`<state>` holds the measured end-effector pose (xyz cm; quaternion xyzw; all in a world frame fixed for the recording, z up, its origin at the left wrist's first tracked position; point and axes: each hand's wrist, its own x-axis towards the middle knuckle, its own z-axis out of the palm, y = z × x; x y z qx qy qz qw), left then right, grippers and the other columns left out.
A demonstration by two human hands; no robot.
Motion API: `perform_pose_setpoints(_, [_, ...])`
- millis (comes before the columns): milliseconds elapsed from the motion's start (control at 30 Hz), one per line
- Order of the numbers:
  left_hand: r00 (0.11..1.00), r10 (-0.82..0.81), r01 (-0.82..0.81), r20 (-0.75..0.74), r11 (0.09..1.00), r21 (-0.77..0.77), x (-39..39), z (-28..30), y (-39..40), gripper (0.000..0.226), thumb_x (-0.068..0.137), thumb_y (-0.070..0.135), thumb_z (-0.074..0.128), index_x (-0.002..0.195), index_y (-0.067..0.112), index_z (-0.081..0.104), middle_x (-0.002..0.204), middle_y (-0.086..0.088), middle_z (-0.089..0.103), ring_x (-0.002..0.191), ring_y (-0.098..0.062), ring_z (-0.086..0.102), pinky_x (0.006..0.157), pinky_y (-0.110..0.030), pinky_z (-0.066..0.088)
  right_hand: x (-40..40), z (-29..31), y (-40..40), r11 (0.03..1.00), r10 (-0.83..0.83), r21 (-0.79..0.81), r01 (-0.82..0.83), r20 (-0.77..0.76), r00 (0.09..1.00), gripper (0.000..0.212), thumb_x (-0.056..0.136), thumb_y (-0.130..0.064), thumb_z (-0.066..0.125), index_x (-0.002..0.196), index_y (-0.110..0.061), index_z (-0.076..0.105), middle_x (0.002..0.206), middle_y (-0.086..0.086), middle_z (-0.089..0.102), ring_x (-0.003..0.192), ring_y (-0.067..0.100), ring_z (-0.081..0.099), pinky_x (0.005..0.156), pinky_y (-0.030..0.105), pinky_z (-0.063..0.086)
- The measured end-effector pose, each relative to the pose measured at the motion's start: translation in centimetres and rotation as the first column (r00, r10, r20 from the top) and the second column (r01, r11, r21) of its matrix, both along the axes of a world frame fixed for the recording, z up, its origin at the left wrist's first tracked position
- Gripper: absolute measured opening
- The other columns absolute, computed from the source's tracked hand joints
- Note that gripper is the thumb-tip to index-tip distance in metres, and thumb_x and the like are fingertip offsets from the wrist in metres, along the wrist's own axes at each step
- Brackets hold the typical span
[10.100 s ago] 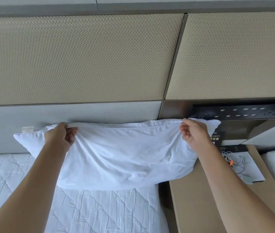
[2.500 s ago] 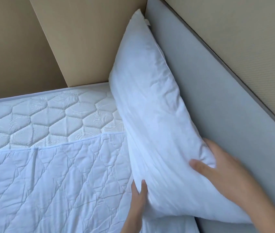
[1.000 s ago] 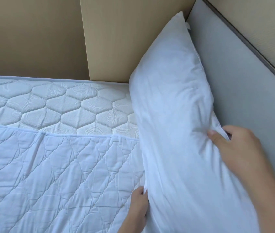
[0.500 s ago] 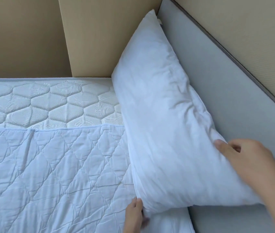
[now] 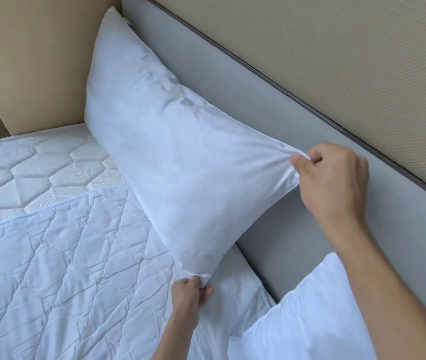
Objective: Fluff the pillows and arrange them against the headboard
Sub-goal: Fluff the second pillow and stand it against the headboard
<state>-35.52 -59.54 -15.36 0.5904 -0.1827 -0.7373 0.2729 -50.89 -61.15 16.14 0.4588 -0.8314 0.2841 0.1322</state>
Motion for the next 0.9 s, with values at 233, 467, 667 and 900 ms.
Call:
perform_pose_setpoints(233, [0.993,-0.099,0.095,0.072,0.994,0.05,0.6,-0.7,0.2,0.02,0.093,0.005,0.051,0.08,-0.005,0.062,0.065,-0.025,0.069,0.044,-0.028,0.064,0.043,-0.025,0.053,-1.9,-0.5,1.3,0.998,-0.068,-0.018,0.068,-0.02,0.997,0.037,0.09,-0.029,0.066,0.067,-0.003,0.053,0.064,0.01,0.058,0.07,0.037,0.046,0.058,0.035,0.028])
perform_pose_setpoints(467, [0.951,-0.25,0.253,0.183,0.967,0.008,1.0,-1.3,-0.3,0.014,0.09,0.008,0.052,0.084,-0.001,0.06,0.052,-0.017,0.067,0.038,-0.025,0.059,0.042,-0.02,0.036,-2.2,-2.8,3.3,0.993,-0.115,-0.029,0.113,-0.047,0.992,0.033,0.092,-0.029,0.065,0.07,-0.006,0.056,0.076,0.018,0.069,0.074,0.04,0.056,0.059,0.036,0.03])
perform_pose_setpoints(667, [0.925,-0.292,0.289,0.242,0.956,0.048,0.6,-1.4,0.6,0.018,0.085,0.006,0.054,0.067,0.003,0.058,0.047,-0.008,0.059,0.033,-0.017,0.044,0.039,-0.018,0.028,-3.0,-3.5,4.2,0.992,-0.115,0.038,0.116,-0.05,0.992,0.034,0.095,-0.027,0.061,0.07,-0.006,0.055,0.081,0.023,0.07,0.075,0.043,0.055,0.059,0.037,0.031])
perform_pose_setpoints(900, [0.865,-0.402,0.437,0.302,0.897,-0.058,0.5,-0.8,3.7,0.021,0.083,0.003,0.054,0.064,0.001,0.061,0.053,-0.012,0.063,0.041,-0.021,0.05,0.041,-0.022,0.033,-4.2,-2.8,6.3,0.998,-0.025,0.061,0.029,-0.064,0.998,0.02,0.095,-0.025,0.057,0.085,-0.009,0.063,0.085,0.014,0.073,0.082,0.041,0.061,0.062,0.038,0.041])
